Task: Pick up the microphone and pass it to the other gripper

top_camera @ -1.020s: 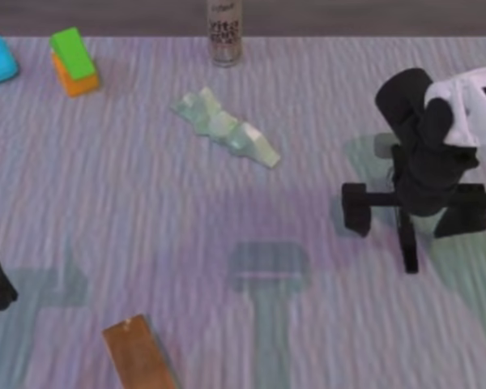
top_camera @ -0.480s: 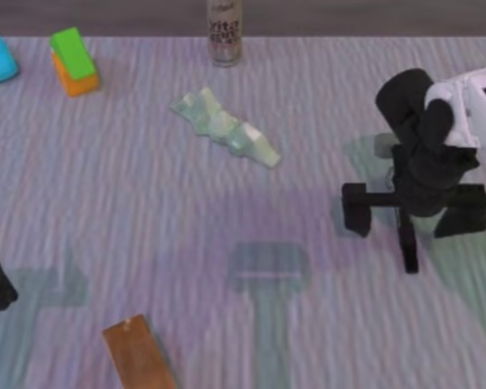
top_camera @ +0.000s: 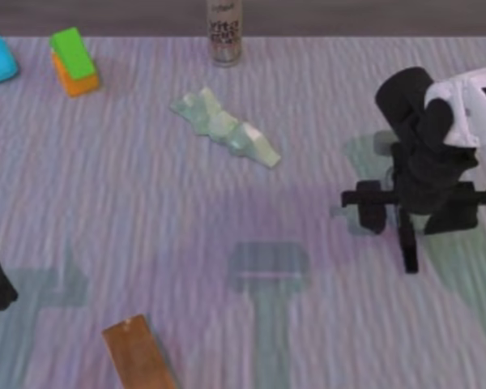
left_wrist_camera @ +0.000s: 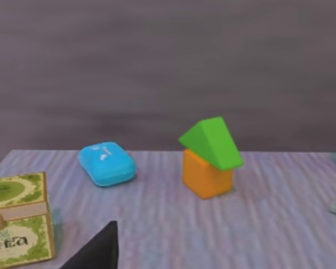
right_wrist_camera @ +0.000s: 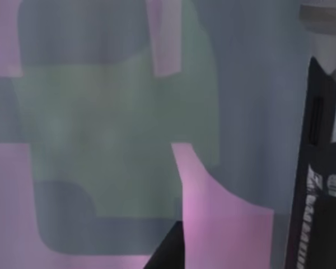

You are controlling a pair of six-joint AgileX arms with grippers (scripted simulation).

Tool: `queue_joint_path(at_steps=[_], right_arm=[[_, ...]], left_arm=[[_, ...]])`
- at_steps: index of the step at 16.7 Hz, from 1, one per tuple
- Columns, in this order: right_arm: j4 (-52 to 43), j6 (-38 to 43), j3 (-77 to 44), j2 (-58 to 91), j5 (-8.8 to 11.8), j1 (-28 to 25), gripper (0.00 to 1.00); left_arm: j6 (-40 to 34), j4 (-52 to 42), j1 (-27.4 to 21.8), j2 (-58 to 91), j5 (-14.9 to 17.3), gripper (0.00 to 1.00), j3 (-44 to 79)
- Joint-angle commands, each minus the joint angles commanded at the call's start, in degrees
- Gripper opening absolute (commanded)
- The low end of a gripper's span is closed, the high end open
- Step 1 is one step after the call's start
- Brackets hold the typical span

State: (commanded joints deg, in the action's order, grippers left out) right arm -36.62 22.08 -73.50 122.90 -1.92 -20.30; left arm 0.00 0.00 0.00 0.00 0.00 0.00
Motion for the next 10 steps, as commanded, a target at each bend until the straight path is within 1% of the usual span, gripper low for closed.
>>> queue_joint_path(at_steps=[1, 2, 9, 10], right_arm=[[0.0, 0.0, 0.0, 0.0, 0.0, 0.0, 0.02], [0.0, 0.0, 0.0, 0.0, 0.0, 0.0, 0.0], [0.0, 0.0, 0.0, 0.0, 0.0, 0.0, 0.0], [-1.3, -0.6, -1.3, -3.2, -1.0, 0.0, 0.0]], left_arm=[[0.0, 0.0, 0.0, 0.0, 0.0, 1.0, 0.0], [0.0, 0.0, 0.0, 0.0, 0.0, 1.0, 0.0], [0.0, 0.0, 0.0, 0.0, 0.0, 1.0, 0.0], [0.0, 0.0, 0.0, 0.0, 0.0, 1.0, 0.0]])
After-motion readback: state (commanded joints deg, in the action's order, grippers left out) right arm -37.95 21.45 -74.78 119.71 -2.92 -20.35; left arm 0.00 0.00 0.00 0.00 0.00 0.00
